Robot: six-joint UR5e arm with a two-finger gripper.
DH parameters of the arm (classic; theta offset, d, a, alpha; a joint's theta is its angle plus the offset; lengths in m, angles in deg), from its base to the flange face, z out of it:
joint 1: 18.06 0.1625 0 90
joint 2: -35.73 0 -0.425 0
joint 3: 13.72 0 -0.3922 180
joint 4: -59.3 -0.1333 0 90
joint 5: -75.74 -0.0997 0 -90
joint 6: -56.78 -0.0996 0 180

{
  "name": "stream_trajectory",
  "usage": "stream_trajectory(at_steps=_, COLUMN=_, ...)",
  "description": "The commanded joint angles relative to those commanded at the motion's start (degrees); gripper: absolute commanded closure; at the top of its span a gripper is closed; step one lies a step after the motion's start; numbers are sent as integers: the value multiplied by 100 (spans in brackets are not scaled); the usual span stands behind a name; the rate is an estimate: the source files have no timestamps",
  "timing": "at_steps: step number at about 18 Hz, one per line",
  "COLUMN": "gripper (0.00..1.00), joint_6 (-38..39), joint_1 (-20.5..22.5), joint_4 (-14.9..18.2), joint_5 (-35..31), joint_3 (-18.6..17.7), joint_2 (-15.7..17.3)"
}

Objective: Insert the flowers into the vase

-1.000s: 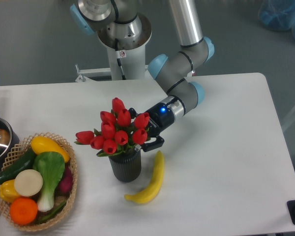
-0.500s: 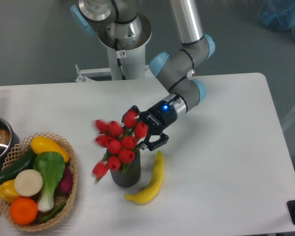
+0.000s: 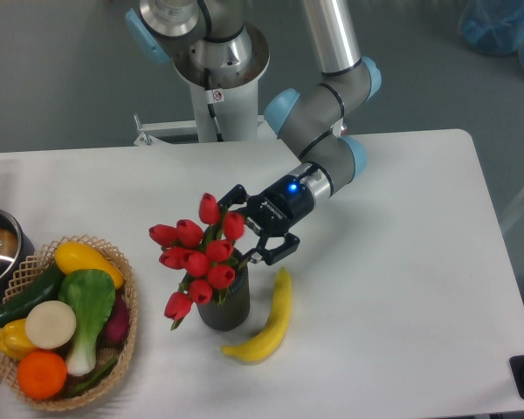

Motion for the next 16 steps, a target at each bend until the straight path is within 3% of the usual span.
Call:
stream_trajectory(at_steps=3, gripper=1, joint_6=53, joint_1=299, joint_4=0, joint_5=-545, joint_3=-70, joint_2=264)
stream_trajectory(at_steps=7, gripper=1, joint_6=44, joint_1=852, joint_4=0, joint_5=-862, joint_3=-27, joint_2=546)
stream_trajectory(at_steps=14, gripper=1, joint_6=245, joint_1=1801, joint_4=18, joint_5=-2267, joint_3=886, joint_2=529)
stream_trajectory(at_steps=16, gripper=1, joint_6=377, joint_1=2231, joint_4=18, joint_5=-2470, joint_3=975, joint_2=555)
